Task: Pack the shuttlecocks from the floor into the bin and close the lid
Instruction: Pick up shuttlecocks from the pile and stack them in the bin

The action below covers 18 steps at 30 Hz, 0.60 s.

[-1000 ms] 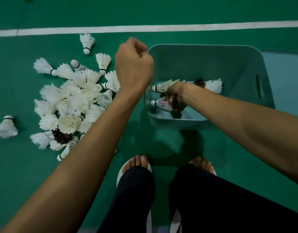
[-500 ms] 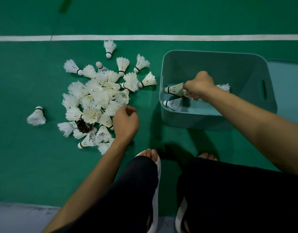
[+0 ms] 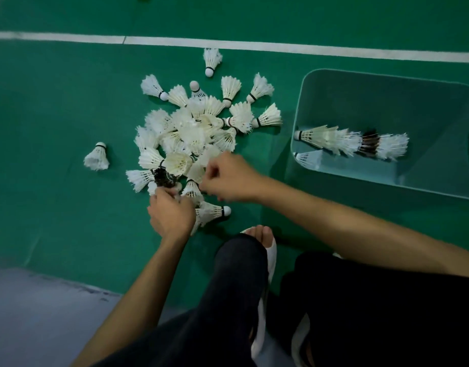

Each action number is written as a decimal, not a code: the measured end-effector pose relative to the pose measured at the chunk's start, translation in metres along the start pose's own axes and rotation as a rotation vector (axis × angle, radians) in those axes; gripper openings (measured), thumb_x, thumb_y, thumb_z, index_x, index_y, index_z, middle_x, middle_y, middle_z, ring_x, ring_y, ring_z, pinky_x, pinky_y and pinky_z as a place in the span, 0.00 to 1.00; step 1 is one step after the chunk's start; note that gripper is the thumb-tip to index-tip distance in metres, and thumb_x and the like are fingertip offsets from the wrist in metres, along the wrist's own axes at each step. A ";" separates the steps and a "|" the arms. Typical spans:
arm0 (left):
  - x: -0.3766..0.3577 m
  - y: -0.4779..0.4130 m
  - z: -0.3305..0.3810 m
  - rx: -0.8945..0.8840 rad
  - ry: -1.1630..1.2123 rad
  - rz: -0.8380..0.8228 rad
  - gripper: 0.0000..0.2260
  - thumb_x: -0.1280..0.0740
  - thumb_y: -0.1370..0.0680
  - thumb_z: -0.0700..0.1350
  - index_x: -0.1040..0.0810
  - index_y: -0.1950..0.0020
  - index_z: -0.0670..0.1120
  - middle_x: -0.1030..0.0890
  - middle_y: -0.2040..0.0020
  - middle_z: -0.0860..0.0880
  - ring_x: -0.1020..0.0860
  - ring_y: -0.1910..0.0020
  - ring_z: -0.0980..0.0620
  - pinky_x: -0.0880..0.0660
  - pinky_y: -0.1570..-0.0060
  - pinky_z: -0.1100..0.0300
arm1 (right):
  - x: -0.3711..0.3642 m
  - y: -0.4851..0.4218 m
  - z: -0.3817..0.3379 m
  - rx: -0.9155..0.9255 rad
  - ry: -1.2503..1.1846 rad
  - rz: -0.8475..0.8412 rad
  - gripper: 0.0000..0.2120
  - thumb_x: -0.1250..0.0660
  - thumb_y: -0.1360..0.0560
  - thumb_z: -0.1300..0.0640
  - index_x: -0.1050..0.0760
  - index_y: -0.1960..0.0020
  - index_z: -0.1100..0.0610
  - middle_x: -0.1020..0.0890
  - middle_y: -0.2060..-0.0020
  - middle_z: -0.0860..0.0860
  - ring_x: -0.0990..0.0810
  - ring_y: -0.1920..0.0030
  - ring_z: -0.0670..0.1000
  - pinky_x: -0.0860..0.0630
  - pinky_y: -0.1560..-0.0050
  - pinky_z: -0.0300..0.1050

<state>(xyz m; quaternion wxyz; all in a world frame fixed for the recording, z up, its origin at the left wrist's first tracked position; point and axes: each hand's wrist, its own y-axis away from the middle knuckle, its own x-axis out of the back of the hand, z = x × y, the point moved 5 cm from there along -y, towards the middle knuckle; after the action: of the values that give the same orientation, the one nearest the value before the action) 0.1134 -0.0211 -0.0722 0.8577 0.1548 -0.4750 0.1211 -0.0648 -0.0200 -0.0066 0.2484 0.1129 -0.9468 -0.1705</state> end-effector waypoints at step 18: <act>-0.062 0.020 0.023 -0.079 0.048 -0.114 0.10 0.36 0.21 0.45 0.32 0.41 0.48 0.18 0.57 0.46 0.20 0.56 0.41 0.25 0.60 0.50 | -0.031 0.002 0.097 -0.114 0.466 -0.082 0.38 0.24 0.33 0.54 0.37 0.28 0.56 0.19 0.55 0.53 0.18 0.55 0.57 0.20 0.58 0.52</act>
<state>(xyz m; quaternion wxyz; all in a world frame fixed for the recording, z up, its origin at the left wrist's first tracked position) 0.0563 -0.0148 -0.1111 0.8799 0.1449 -0.4489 0.0569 -0.0880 0.0168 -0.0985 0.4590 0.1731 -0.8475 -0.2029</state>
